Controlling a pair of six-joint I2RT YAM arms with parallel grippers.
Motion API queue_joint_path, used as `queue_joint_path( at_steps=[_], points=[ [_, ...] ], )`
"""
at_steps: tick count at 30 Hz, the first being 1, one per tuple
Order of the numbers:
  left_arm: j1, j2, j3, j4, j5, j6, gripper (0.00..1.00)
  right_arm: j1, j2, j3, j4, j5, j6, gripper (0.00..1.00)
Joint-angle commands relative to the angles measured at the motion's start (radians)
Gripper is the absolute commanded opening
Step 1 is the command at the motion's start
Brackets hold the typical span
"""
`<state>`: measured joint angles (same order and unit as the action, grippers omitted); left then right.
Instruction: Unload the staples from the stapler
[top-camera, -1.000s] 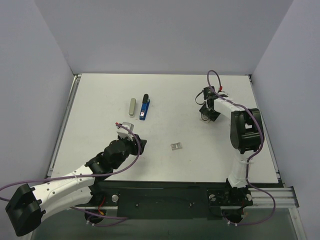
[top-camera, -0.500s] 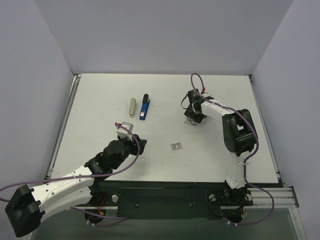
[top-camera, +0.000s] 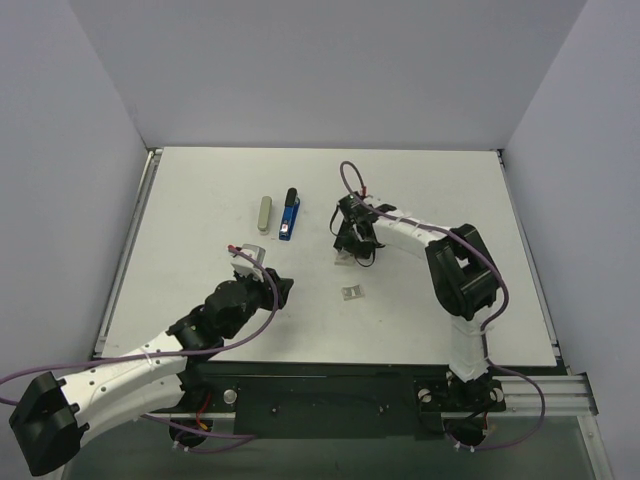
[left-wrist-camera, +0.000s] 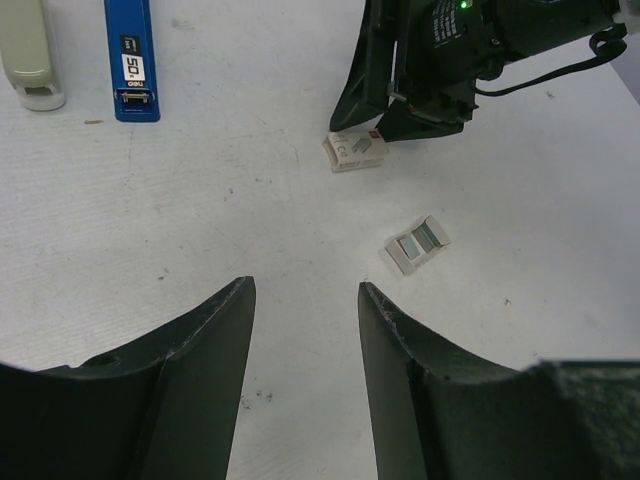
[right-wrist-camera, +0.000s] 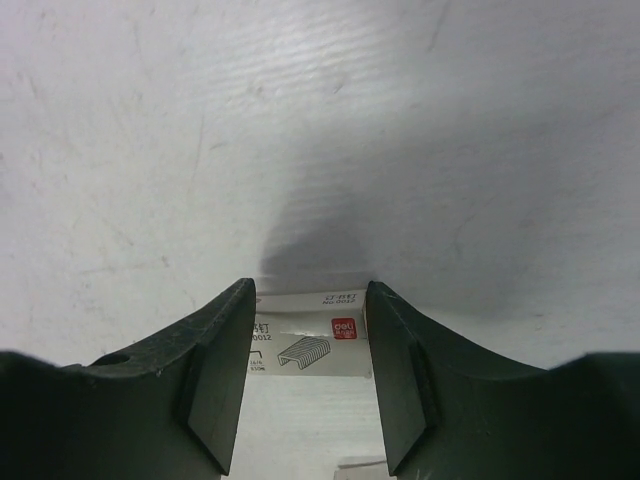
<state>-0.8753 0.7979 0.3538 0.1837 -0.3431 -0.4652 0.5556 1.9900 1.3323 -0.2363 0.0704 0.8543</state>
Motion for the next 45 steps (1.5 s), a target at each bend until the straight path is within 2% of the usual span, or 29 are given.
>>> queue_joint_path(
  at_steps=[1, 9, 19, 28, 34, 40, 45],
  points=[
    [0.004, -0.022, 0.027, 0.020, -0.010, -0.006, 0.56, 0.067, 0.012, -0.007, -0.118, -0.063, -0.069, 0.44],
    [0.004, -0.029, 0.028, 0.013, -0.027, 0.000, 0.56, 0.179, 0.049, 0.001, -0.143, -0.162, -0.167, 0.43],
    [0.004, -0.051, 0.031, -0.012, -0.062, 0.014, 0.56, 0.267, 0.023, 0.013, -0.156, -0.184, -0.201, 0.43],
    [0.004, -0.101, 0.042, -0.059, -0.108, 0.013, 0.56, 0.253, -0.128, 0.013, -0.158, -0.106, -0.245, 0.46],
    [0.004, -0.088, 0.047, -0.099, -0.119, 0.002, 0.56, 0.213, -0.267, -0.073, -0.143, -0.073, -0.264, 0.47],
    [0.004, -0.023, 0.053, -0.102, -0.103, -0.021, 0.56, 0.178, -0.376, -0.166, -0.152, -0.003, -0.293, 0.48],
    [0.004, 0.076, 0.074, -0.104, -0.083, -0.068, 0.56, 0.075, -0.425, -0.263, -0.150, -0.030, -0.340, 0.47]
  ],
)
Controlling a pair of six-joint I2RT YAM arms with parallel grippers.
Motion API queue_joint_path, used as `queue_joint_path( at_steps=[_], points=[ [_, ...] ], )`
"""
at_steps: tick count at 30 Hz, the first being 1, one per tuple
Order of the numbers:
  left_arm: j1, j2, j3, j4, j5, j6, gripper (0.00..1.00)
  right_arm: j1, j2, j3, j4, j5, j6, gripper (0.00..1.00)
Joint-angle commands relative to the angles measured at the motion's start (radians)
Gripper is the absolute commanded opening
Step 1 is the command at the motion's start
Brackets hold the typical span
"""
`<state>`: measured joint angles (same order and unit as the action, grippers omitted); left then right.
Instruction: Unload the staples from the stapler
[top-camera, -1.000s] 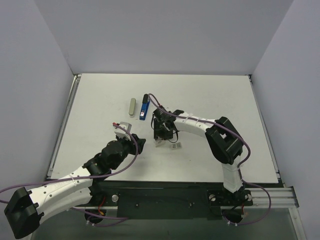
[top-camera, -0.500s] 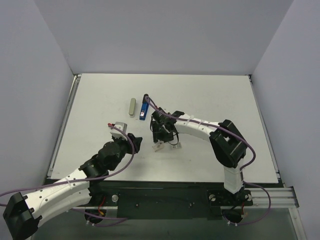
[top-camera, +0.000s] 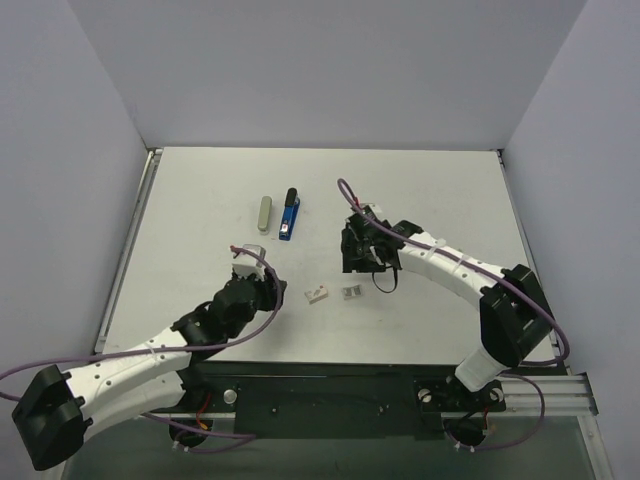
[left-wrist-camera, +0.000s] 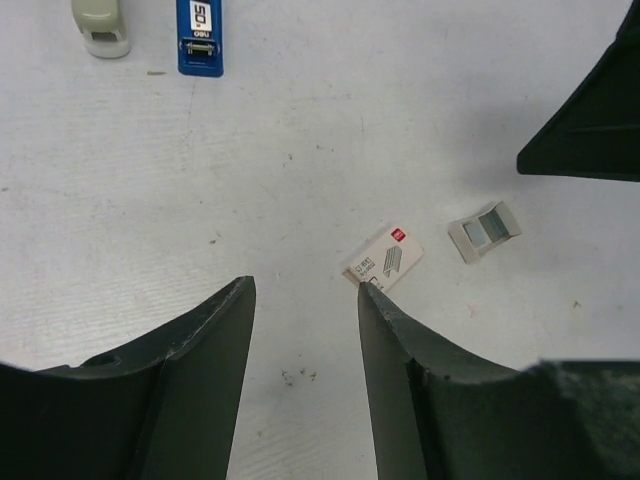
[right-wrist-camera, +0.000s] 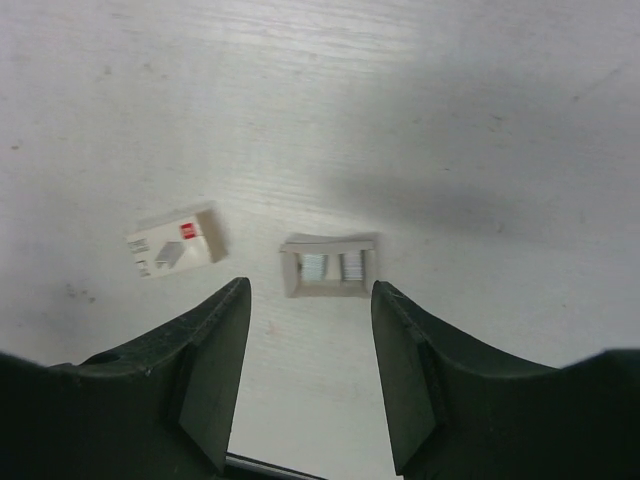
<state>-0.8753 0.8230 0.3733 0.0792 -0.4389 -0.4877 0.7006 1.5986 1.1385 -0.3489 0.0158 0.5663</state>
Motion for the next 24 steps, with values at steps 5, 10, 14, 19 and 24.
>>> queue_joint_path(
  at_steps=[5, 10, 14, 19, 24],
  points=[
    [0.006, 0.145, 0.064, 0.002, 0.014, -0.095, 0.54, -0.099, -0.069, -0.137, 0.010, 0.018, -0.100, 0.44],
    [0.006, 0.274, 0.102, 0.008, 0.055, -0.141, 0.45, -0.101, -0.075, -0.175, 0.036, 0.004, -0.112, 0.39],
    [0.009, 0.381, 0.121, 0.039, 0.086, -0.164, 0.39, -0.101, -0.078, -0.192, 0.054, -0.007, -0.111, 0.37],
    [0.018, 0.488, 0.137, 0.082, 0.123, -0.173, 0.34, -0.102, -0.059, -0.198, 0.077, -0.060, -0.105, 0.37],
    [0.038, 0.567, 0.161, 0.120, 0.166, -0.175, 0.32, -0.099, -0.020, -0.192, 0.102, -0.097, -0.089, 0.36]
  ],
)
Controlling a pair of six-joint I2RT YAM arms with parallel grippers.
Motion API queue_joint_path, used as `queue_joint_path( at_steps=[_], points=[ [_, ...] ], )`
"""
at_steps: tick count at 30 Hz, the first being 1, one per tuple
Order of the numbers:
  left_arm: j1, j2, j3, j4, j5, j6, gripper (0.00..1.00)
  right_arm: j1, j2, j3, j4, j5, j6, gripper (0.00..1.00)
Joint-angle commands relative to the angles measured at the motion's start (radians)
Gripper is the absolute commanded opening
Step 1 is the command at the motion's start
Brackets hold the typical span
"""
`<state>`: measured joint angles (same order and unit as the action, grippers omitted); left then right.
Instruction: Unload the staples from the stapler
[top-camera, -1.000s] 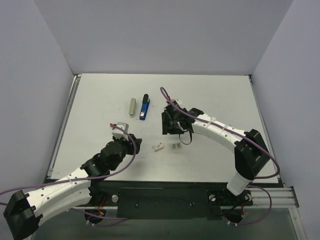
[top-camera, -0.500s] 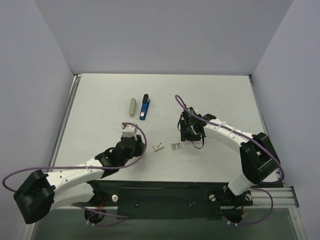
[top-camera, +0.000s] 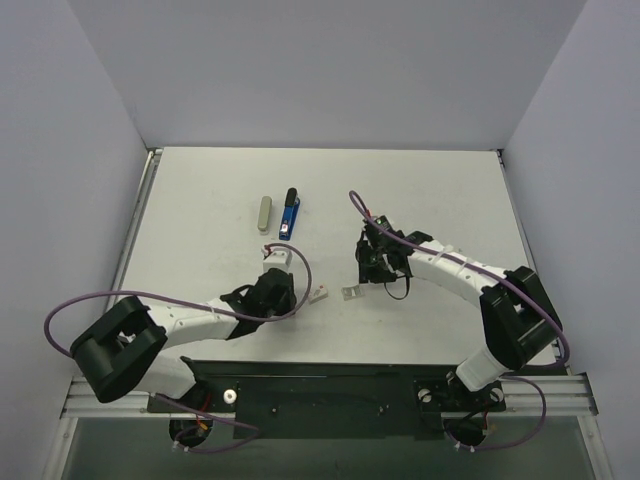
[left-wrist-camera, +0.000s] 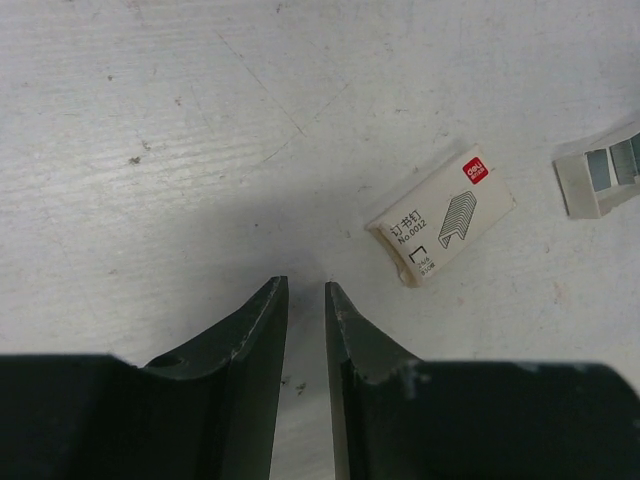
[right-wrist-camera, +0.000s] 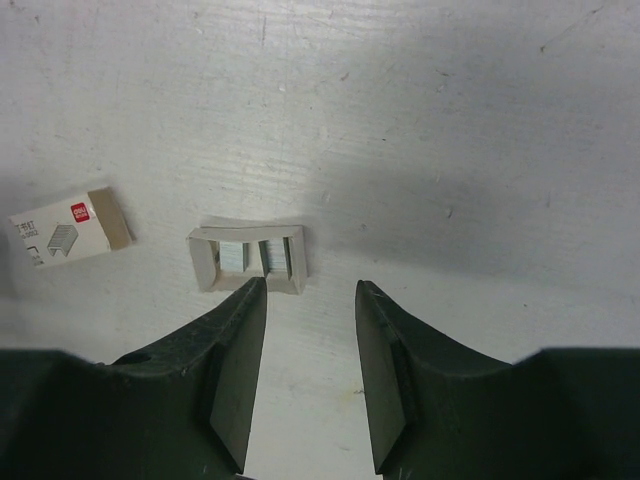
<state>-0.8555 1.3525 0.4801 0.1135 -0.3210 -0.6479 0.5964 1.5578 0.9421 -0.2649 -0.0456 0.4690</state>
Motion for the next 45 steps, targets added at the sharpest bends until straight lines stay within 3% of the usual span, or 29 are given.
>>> queue_joint_path(
  at_steps=[1, 24, 45],
  points=[
    [0.021, 0.052, 0.057, 0.090, 0.059, -0.015, 0.31, 0.006, 0.025, 0.007, 0.023, -0.043, 0.011, 0.36],
    [0.058, 0.125, 0.068, 0.135, 0.126, -0.004, 0.29, 0.009, 0.099, 0.018, 0.018, -0.051, 0.014, 0.19],
    [0.059, 0.132, 0.063, 0.146, 0.134, -0.001, 0.28, 0.016, 0.131, 0.024, 0.027, -0.060, 0.025, 0.10]
  ],
)
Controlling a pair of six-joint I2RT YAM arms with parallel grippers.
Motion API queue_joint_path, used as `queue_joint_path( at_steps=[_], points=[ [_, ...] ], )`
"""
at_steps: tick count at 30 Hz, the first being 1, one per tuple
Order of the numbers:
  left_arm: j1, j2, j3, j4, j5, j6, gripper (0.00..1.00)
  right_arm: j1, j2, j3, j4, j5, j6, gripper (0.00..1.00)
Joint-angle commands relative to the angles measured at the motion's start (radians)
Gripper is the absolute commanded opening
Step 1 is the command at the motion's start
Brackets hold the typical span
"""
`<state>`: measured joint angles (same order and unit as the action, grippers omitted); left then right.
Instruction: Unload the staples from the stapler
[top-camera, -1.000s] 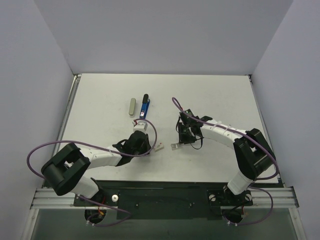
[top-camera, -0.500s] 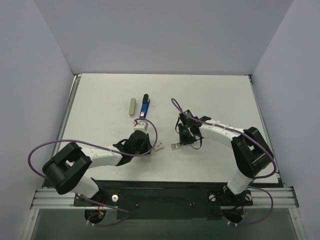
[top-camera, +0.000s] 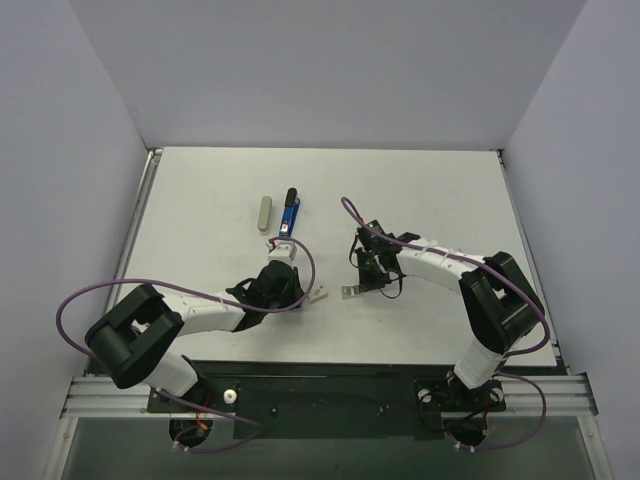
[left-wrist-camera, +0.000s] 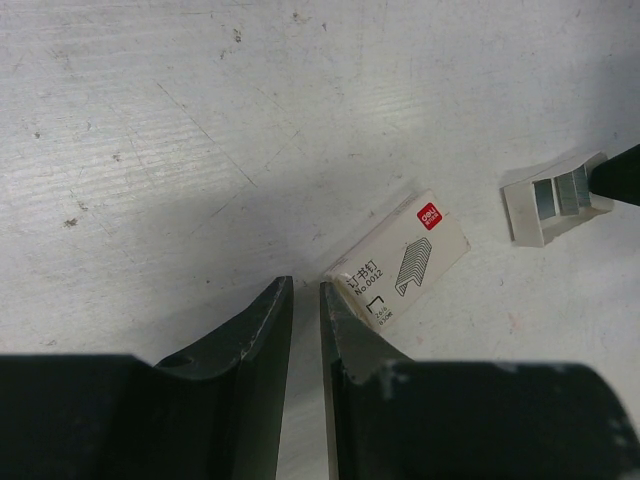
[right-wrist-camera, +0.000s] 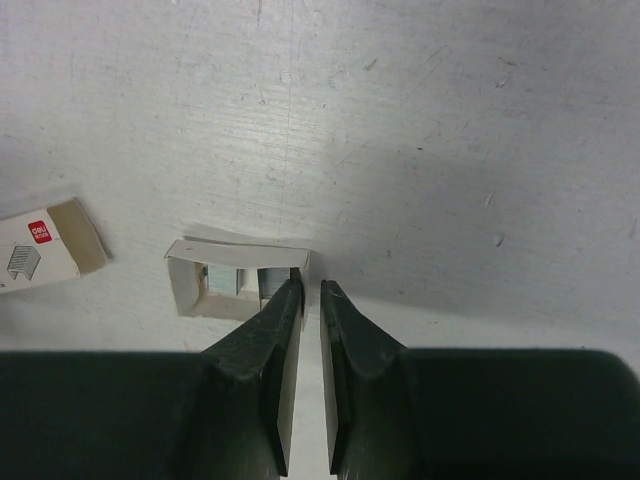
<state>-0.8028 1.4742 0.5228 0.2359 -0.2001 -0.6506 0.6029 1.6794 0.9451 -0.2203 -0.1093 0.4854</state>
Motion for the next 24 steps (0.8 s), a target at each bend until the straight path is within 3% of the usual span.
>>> queue_joint_path(
  at_steps=[1, 6, 24],
  points=[
    [0.007, 0.011, 0.020, 0.023, 0.013, 0.000, 0.28, 0.012, 0.008, 0.020, -0.017, 0.003, 0.009, 0.09],
    [0.007, 0.017, 0.022, 0.029, 0.019, 0.002, 0.27, 0.015, 0.005, 0.024, -0.014, 0.002, 0.010, 0.00],
    [0.007, 0.064, 0.040, 0.059, 0.074, 0.012, 0.24, 0.043, -0.035, 0.064, -0.028, 0.057, 0.002, 0.00]
  ],
)
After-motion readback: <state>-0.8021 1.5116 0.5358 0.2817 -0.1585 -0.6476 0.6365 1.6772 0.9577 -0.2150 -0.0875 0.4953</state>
